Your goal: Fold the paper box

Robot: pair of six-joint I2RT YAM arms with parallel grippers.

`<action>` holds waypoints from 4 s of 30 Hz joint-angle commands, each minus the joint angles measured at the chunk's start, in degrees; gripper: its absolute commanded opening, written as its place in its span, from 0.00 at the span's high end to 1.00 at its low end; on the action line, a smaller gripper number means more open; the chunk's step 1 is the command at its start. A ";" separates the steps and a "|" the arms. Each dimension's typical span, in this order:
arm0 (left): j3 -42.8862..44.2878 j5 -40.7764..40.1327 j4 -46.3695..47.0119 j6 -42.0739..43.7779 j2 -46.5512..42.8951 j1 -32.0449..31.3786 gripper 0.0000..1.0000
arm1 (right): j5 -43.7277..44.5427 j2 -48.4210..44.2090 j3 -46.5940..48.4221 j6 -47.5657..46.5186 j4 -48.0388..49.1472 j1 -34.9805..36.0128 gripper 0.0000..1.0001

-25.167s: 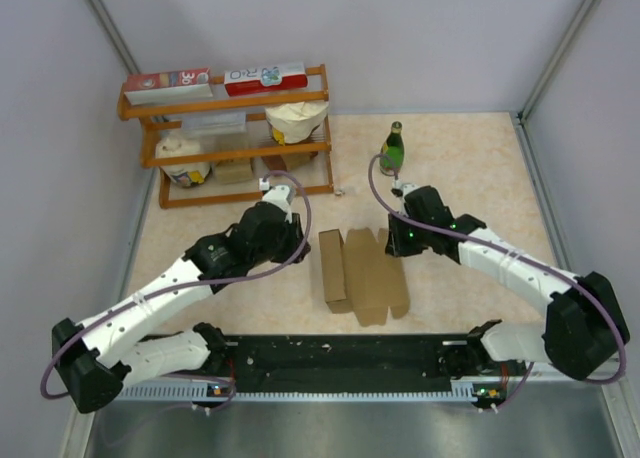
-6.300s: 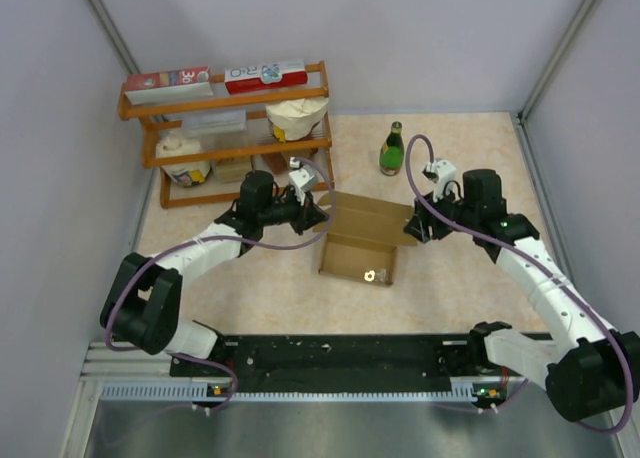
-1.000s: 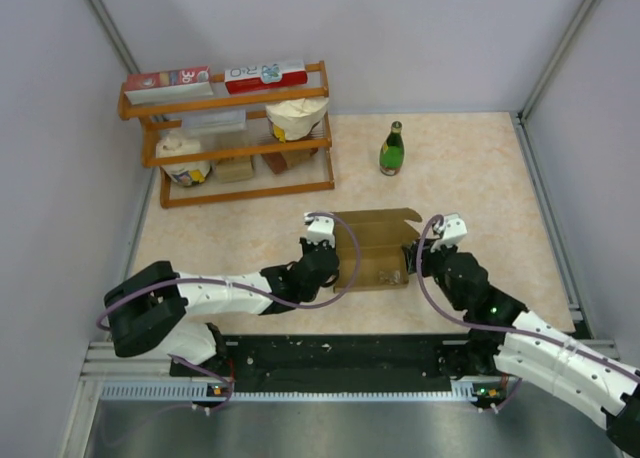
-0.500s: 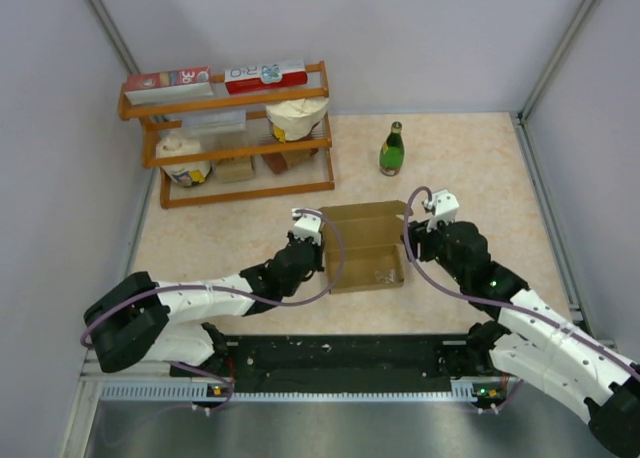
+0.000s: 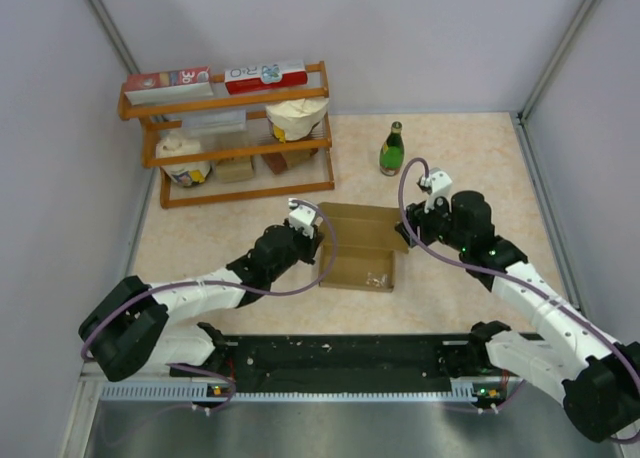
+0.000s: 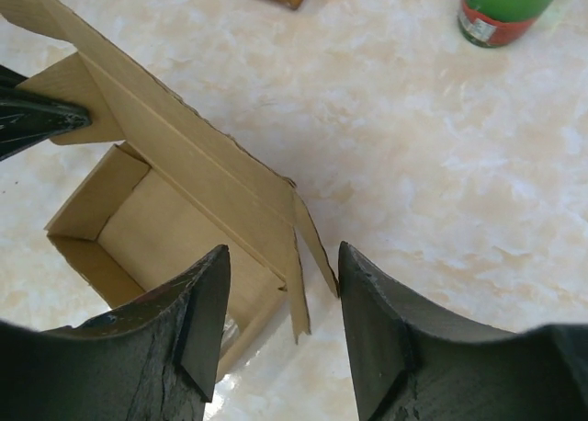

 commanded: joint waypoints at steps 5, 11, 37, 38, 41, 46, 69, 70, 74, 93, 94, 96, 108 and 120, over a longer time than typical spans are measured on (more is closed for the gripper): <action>0.90 5.90 2.95 2.14 -1.17 1.20 0.87 | -4.97 2.51 3.44 -1.84 -1.20 -0.76 0.54; 0.55 4.76 2.07 1.79 -1.87 1.72 0.87 | -1.90 3.74 3.00 -1.05 -2.96 -0.85 0.59; 0.46 5.72 0.84 -1.29 -3.63 2.43 0.86 | -4.97 6.20 2.38 1.14 -2.70 -0.85 1.00; 0.63 6.07 0.58 -1.64 -3.63 2.34 0.86 | -4.89 6.20 2.38 1.67 -2.35 -0.76 1.00; 1.42 7.04 -0.56 -3.48 -3.37 2.34 0.86 | -4.27 5.94 1.77 4.04 -0.86 -0.76 1.00; 1.34 5.81 0.13 -5.59 -3.28 2.34 0.86 | 1.70 3.48 0.54 7.03 2.92 0.46 1.00; 8.63 -2.88 1.99 -8.23 6.92 2.34 0.82 | 17.96 8.66 -1.75 6.60 20.59 7.59 1.00; 8.63 -3.59 1.63 -8.41 6.92 2.34 0.82 | 18.23 8.49 -2.10 6.60 20.94 7.67 1.00; 8.28 -5.79 1.28 -8.67 6.22 2.34 0.85 | 18.76 8.05 -2.63 6.60 21.47 7.94 1.00; 8.19 -11.23 1.19 -12.45 7.27 -2.58 1.00 | 24.73 5.59 -8.86 10.37 27.26 12.07 1.00; 8.02 -11.76 1.37 -12.80 7.44 -2.84 1.00 | 25.34 5.32 -9.65 10.64 28.40 12.50 1.00; 7.84 -12.56 1.80 -13.50 7.79 -3.20 0.99 | 26.58 4.88 -11.15 11.51 30.17 13.03 1.00; 7.67 -14.58 2.69 -16.58 9.55 -5.39 0.95 | 30.80 3.04 -17.30 13.36 36.85 15.32 1.00; 7.84 -15.90 2.69 -20.00 11.05 -7.59 0.92 | 33.43 1.98 -20.91 13.89 40.19 16.64 1.00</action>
